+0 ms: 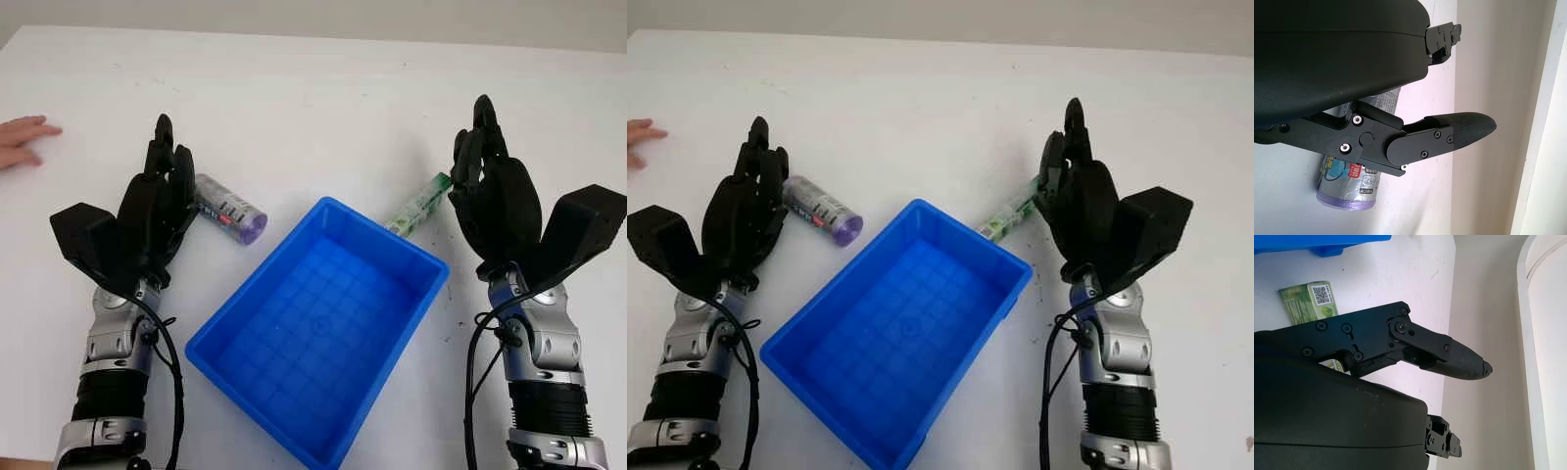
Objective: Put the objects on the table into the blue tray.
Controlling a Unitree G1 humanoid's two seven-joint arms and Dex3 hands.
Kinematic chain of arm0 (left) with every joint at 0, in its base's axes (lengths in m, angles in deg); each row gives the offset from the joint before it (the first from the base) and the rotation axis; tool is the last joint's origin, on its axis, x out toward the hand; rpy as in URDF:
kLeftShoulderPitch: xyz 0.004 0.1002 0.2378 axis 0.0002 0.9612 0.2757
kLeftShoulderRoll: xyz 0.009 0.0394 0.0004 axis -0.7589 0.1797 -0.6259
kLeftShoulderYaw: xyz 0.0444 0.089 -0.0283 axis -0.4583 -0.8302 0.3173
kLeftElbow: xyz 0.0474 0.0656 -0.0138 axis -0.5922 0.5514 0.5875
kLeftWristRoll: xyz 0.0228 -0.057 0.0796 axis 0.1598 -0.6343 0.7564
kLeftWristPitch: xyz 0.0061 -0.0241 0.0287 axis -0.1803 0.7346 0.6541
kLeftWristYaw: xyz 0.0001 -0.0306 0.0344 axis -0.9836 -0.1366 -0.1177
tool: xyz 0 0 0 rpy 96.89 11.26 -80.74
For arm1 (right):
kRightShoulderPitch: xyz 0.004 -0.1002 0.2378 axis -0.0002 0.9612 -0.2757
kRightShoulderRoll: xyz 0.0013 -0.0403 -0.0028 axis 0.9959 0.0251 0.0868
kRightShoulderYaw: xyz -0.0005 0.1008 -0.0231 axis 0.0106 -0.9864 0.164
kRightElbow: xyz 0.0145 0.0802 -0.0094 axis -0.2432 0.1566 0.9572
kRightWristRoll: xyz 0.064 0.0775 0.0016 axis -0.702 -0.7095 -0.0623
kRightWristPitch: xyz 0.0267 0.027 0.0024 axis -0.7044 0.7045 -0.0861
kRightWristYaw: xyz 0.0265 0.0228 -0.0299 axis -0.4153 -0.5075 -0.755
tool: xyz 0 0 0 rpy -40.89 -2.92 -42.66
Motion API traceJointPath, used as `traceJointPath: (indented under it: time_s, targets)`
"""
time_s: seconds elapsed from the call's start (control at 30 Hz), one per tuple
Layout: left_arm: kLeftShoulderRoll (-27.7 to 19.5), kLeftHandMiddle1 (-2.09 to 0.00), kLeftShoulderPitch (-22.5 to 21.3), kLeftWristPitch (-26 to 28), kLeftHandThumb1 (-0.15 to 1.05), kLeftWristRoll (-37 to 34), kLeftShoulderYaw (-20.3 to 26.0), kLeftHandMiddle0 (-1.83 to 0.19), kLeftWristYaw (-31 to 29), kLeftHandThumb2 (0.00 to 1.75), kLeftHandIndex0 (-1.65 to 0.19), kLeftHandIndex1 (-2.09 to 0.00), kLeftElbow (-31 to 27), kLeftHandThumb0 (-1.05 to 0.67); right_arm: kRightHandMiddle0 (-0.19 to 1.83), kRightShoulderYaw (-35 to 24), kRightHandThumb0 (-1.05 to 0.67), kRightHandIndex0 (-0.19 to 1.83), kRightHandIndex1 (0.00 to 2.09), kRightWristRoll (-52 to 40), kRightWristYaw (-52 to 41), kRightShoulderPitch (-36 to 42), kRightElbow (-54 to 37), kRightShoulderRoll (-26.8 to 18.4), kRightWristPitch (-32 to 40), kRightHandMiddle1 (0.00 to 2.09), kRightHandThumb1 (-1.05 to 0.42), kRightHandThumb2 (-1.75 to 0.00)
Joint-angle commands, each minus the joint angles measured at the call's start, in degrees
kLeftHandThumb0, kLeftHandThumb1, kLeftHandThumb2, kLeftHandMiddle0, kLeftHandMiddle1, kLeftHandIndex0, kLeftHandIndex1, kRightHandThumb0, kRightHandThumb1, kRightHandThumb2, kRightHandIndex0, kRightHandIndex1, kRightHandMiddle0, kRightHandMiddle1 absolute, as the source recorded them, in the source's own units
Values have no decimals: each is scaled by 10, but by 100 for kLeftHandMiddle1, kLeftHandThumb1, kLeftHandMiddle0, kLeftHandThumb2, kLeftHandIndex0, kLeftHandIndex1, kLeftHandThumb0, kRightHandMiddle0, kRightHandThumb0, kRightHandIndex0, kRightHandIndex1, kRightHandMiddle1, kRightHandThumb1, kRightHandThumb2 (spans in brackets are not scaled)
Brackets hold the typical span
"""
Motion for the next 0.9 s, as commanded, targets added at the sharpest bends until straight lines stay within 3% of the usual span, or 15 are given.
traceJointPath:
  time_s: [0.0, 0.23, 0.33, 0.43, 0.5, 0.53, 0.57, 0.63, 0.77, 0.87]
  targets:
    - [-3, -2, 1, -5, 105, 2, 1, 19, 0, 61, 19, -1, -3, -71, -19, -4, -73, -19, 0, -1, -2, -2, 1, 0, -9, 0, -105, -74]
    - [-5, 0, -7, 2, 105, -3, 2, 19, -5, 61, 19, -1, 1, -71, -19, -6, -71, -19, 0, -3, -15, -12, 11, -13, 0, 0, -105, -73]
    - [-4, 0, -9, 1, 105, -7, 5, 19, -8, 60, 19, -1, 6, -70, -19, -13, -71, -19, 0, 2, -26, -23, -3, -42, 12, 0, -105, -68]
    - [-5, 0, -9, 0, 105, -8, 6, 19, -10, 60, 19, -1, 6, -70, -15, -18, -61, -14, 4, 22, -49, -58, -19, -104, 22, 3, -105, -49]
    - [-5, 0, -9, -1, 105, -11, 7, 19, -14, 60, 19, -1, 6, -70, 1, -10, -56, 4, 13, 66, -62, -80, -27, -159, 17, 14, -105, -23]
    - [-5, 0, -10, -2, 105, -12, 7, 19, -16, 60, 19, 0, 7, -70, 3, -3, -51, 11, 16, 89, -73, -92, -29, -189, 12, 25, -102, -15]
    - [-5, 0, -10, -3, 105, -11, 7, 19, -16, 60, 19, 0, 8, -70, -1, 4, -47, 18, 20, 108, -87, -106, -30, -216, 12, 52, -95, -8]
    - [-5, 0, -11, -6, 105, -9, 6, 19, -17, 61, 19, 0, 10, -70, -1, 26, -43, 26, 24, 149, -117, -134, -33, -266, 16, 73, -86, -4]
    - [-6, 0, -11, -9, 105, -4, 5, 19, -13, 62, 19, 0, 11, -71, 10, 78, -39, 33, 26, 234, -167, -180, 6, -339, -63, 74, -71, -3]
    - [-6, 0, -12, -7, 105, -5, 6, 19, -11, 62, 19, 0, 7, -71, 19, 120, -44, 35, 22, 301, -192, -203, 23, -372, -106, 58, -68, -5]
